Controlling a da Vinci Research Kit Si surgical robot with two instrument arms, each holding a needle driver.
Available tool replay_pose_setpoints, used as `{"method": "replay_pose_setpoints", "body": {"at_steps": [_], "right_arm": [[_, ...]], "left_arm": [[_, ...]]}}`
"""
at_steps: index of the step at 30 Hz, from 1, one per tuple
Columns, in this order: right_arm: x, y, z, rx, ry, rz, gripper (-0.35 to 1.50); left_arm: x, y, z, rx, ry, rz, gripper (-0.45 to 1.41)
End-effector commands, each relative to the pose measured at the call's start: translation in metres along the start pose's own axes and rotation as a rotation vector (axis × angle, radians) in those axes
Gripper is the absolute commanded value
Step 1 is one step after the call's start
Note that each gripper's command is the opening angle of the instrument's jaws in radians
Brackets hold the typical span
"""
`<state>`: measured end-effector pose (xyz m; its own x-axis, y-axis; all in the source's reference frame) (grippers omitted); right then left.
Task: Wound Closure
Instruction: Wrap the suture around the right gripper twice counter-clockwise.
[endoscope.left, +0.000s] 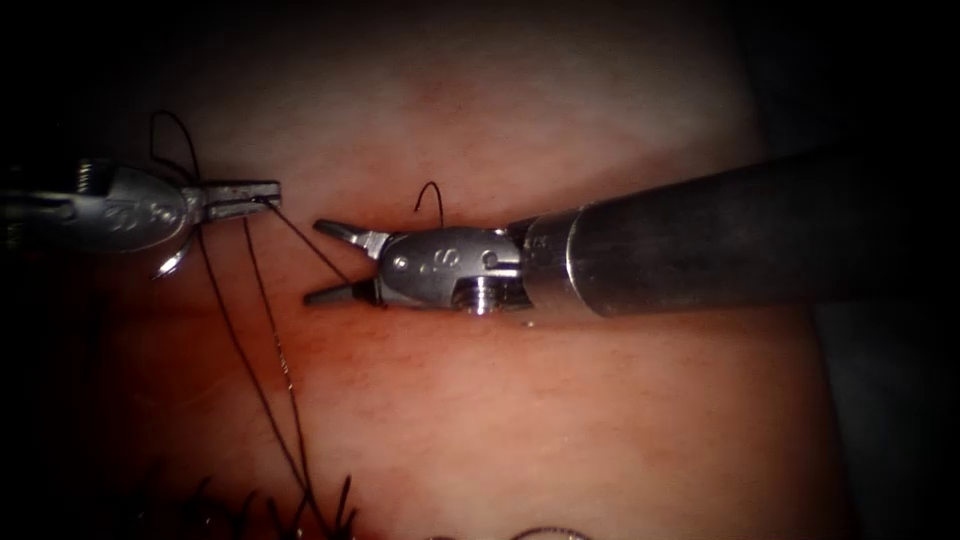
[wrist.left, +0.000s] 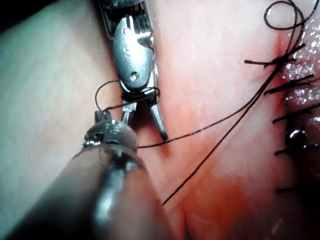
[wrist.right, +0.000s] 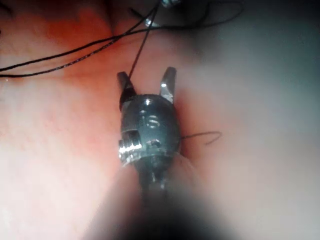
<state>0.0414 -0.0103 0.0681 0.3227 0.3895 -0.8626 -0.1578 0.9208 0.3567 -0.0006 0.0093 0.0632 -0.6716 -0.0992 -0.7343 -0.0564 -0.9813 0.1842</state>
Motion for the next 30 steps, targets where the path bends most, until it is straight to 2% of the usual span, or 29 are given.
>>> {"method": "replay_pose_setpoints", "body": {"at_steps": [1,7,15,18,21,24,26,30], "right_arm": [[-0.0003,-0.0001,0.0003,0.027,0.033,0.016,0.64],[-0.0001,-0.0004,0.0002,0.156,0.163,0.079,0.57],[0.0004,-0.0010,0.0003,0.216,0.336,0.173,0.49],[0.0009,-0.0009,0.0002,0.167,0.408,0.201,0.49],[0.0017,-0.0004,-0.0004,0.052,0.478,0.243,0.52],[0.0022,-0.0002,-0.0013,-0.041,0.512,0.278,0.64],[0.0024,-0.0002,-0.0019,-0.083,0.516,0.292,0.64],[0.0027,-0.0006,-0.0038,-0.231,0.528,0.306,0.74]], "left_arm": [[-0.0005,-0.0002,0.0012,-0.008,-0.001,-0.001,-0.45],[-0.0032,-0.0015,0.0049,-0.054,-0.027,0.007,-0.45],[-0.0053,-0.0004,0.0080,-0.088,-0.026,0.027,-0.45],[-0.0056,0.0006,0.0089,-0.100,-0.019,0.015,-0.45],[-0.0054,0.0025,0.0095,-0.115,-0.007,0.009,-0.45],[-0.0050,0.0042,0.0095,-0.128,0.013,0.003,-0.45],[-0.0046,0.0051,0.0093,-0.136,0.026,0.004,-0.45],[-0.0030,0.0074,0.0087,-0.143,0.043,0.014,-0.45]]}}
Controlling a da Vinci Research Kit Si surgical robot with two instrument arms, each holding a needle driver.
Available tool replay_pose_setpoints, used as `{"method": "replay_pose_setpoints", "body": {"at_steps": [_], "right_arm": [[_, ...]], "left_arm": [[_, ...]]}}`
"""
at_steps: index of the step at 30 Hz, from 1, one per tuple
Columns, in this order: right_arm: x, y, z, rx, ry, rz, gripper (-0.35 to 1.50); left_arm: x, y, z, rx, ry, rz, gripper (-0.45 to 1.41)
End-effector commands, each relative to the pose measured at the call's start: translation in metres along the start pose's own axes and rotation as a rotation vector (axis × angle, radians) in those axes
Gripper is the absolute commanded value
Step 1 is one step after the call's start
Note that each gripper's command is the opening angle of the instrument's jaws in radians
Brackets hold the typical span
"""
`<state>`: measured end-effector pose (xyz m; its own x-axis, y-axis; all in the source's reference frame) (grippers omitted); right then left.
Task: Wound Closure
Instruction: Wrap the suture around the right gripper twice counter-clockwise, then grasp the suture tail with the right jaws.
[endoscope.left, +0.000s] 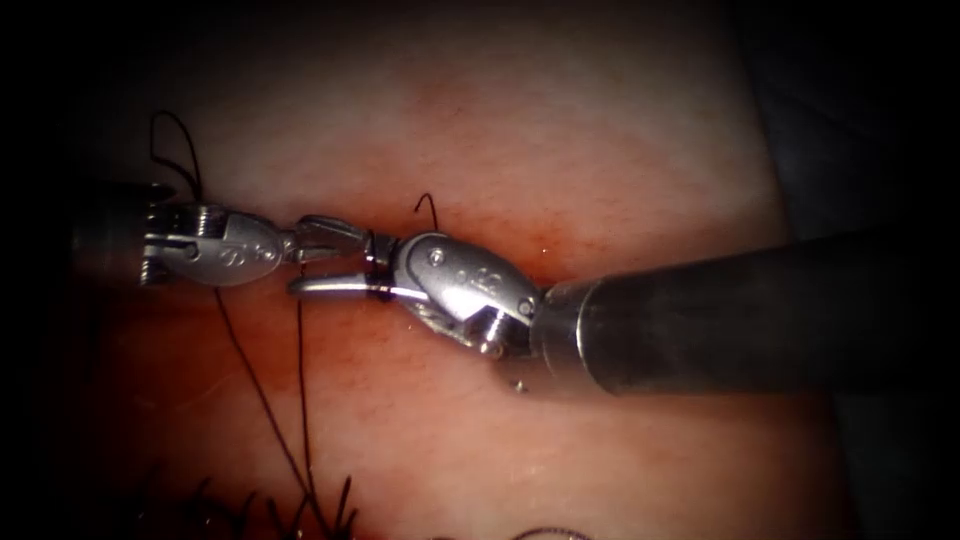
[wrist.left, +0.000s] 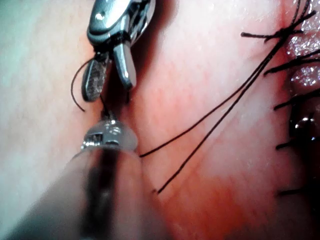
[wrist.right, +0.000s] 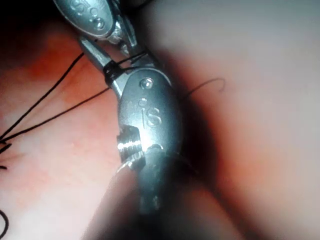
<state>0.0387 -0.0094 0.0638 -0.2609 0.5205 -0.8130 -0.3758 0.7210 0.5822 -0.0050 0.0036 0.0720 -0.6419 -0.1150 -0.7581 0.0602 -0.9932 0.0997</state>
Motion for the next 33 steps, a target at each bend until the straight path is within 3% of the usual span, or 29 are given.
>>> {"method": "replay_pose_setpoints", "body": {"at_steps": [1,4,7,9,15,22,33], "right_arm": [[-0.0006,-0.0003,-0.0002,-0.040,-0.001,-0.009,0.79],[-0.0004,-0.0005,-0.0007,-0.111,-0.010,-0.027,0.86],[-0.0003,-0.0012,-0.0015,-0.237,-0.026,0.052,0.79],[-0.0002,-0.0014,-0.0020,-0.313,-0.043,0.093,0.93],[-0.0009,-0.0012,-0.0045,-0.477,-0.070,0.182,0.93],[-0.0009,0.0002,-0.0059,-0.560,-0.059,0.146,0.86],[-0.0016,0.0019,-0.0058,-0.645,-0.124,-0.133,0.86]], "left_arm": [[0.0003,0.0002,0.0006,0.001,0.005,0.003,-0.45],[0.0016,0.0012,0.0002,-0.004,0.008,0.009,-0.45],[0.0035,0.0020,-0.0005,-0.005,0.018,0.011,-0.45],[0.0046,0.0024,-0.0006,-0.008,0.028,0.005,-0.45],[0.0074,0.0032,0.0008,-0.019,0.051,0.027,-0.45],[0.0071,0.0018,0.0011,-0.028,0.069,0.021,-0.45],[0.0071,0.0015,0.0027,-0.019,0.065,0.022,-0.45]]}}
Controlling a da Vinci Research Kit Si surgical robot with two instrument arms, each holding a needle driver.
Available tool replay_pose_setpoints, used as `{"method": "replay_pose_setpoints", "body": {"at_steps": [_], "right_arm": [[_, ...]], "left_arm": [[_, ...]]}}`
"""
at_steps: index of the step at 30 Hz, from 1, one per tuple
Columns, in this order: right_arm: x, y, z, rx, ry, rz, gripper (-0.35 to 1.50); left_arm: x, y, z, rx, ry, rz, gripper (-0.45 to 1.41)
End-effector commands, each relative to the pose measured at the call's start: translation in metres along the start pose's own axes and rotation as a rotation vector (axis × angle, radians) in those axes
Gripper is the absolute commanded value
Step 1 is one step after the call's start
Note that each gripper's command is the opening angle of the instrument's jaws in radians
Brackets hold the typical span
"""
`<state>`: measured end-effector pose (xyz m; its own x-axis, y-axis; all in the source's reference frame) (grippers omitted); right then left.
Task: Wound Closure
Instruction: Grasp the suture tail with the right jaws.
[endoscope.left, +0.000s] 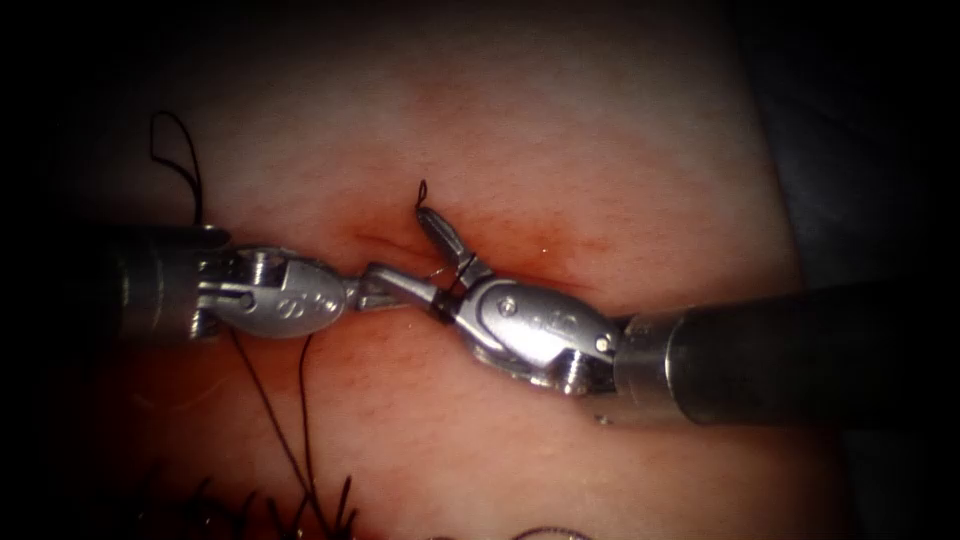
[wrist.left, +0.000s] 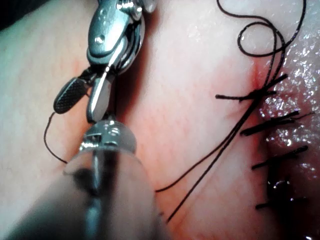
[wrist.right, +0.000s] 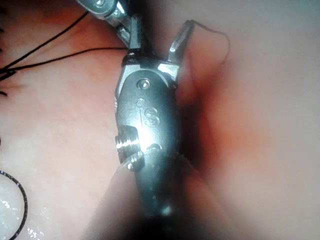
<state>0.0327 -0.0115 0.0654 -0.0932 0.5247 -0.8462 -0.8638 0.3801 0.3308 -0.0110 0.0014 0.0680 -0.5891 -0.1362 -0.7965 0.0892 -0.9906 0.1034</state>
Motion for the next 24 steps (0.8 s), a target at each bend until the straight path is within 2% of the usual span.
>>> {"method": "replay_pose_setpoints", "body": {"at_steps": [1,4,17,24], "right_arm": [[-0.0007,-0.0001,0.0008,-0.004,0.000,-0.028,0.86],[-0.0008,0.0001,0.0012,-0.022,0.003,-0.083,0.89],[-0.0012,0.0011,0.0033,-0.048,0.008,-0.095,0.86],[-0.0014,-0.0004,0.0048,-0.031,0.006,-0.097,0.69]], "left_arm": [[-0.0001,0.0000,0.0008,0.001,-0.001,0.001,-0.45],[-0.0001,-0.0001,0.0009,0.000,0.003,0.001,-0.45],[0.0002,-0.0005,0.0010,0.000,0.005,-0.002,-0.45],[0.0002,-0.0011,0.0007,-0.005,0.012,-0.006,-0.45]]}}
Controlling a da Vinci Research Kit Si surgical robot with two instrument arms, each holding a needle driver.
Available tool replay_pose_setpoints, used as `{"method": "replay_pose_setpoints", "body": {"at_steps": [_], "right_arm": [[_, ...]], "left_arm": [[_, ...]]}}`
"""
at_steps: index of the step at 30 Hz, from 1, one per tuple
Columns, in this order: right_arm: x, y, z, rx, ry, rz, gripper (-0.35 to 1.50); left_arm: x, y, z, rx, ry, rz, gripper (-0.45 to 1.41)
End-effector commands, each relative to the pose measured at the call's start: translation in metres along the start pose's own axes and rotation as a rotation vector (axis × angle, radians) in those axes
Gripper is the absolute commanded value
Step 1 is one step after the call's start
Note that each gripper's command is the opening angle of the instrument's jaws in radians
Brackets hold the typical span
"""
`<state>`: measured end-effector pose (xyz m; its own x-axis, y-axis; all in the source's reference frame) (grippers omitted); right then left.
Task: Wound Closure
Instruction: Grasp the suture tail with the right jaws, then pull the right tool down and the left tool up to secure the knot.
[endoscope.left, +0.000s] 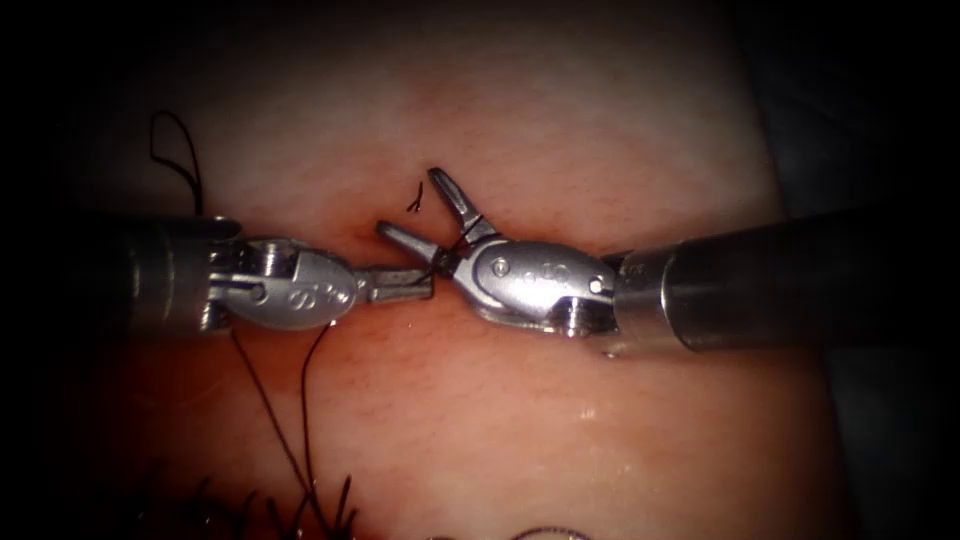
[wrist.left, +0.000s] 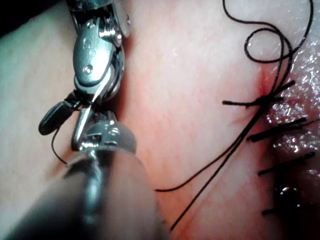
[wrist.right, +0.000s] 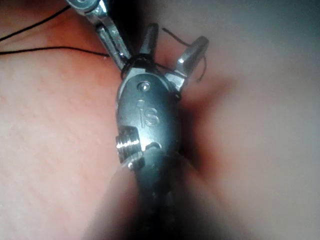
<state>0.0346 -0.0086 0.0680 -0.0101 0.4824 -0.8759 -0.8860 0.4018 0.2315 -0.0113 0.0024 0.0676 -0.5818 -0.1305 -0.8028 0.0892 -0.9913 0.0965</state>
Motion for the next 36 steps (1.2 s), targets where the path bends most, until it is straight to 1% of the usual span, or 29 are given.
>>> {"method": "replay_pose_setpoints", "body": {"at_steps": [1,3,6,8,9,16,25,31,33,36], "right_arm": [[-0.0005,-0.0009,0.0005,0.007,0.002,0.001,0.67],[-0.0005,-0.0009,0.0005,0.008,0.002,0.001,0.57],[-0.0005,-0.0008,0.0003,0.010,-0.001,0.001,0.24],[-0.0005,-0.0009,0.0003,0.011,-0.003,0.000,-0.32],[-0.0005,-0.0009,0.0002,0.016,-0.011,-0.001,-0.35],[-0.0007,-0.0007,-0.0003,-0.001,-0.023,-0.010,-0.35],[-0.0005,-0.0012,-0.0008,0.029,-0.023,-0.009,-0.35],[-0.0003,-0.0018,-0.0012,0.029,-0.031,-0.011,-0.35],[-0.0002,-0.0020,-0.0014,0.033,-0.038,-0.018,-0.35],[-0.0003,-0.0026,-0.0017,0.029,-0.063,0.013,-0.35]], "left_arm": [[-0.0002,-0.0001,0.0007,-0.001,0.003,0.000,-0.45],[-0.0002,-0.0002,0.0006,-0.003,0.005,-0.001,-0.45],[-0.0003,-0.0003,0.0005,-0.003,0.006,-0.001,-0.45],[-0.0003,-0.0003,0.0005,-0.003,0.006,-0.001,-0.45],[-0.0003,-0.0003,0.0005,-0.003,0.006,-0.001,-0.45],[-0.0003,-0.0002,0.0005,-0.004,0.006,0.000,-0.45],[-0.0007,-0.0008,-0.0002,-0.007,0.011,-0.002,-0.45],[-0.0023,-0.0033,-0.0011,0.011,-0.004,-0.016,-0.45],[-0.0032,-0.0044,-0.0011,0.014,-0.014,-0.025,-0.45],[-0.0048,-0.0064,-0.0009,0.021,-0.019,-0.047,-0.45]]}}
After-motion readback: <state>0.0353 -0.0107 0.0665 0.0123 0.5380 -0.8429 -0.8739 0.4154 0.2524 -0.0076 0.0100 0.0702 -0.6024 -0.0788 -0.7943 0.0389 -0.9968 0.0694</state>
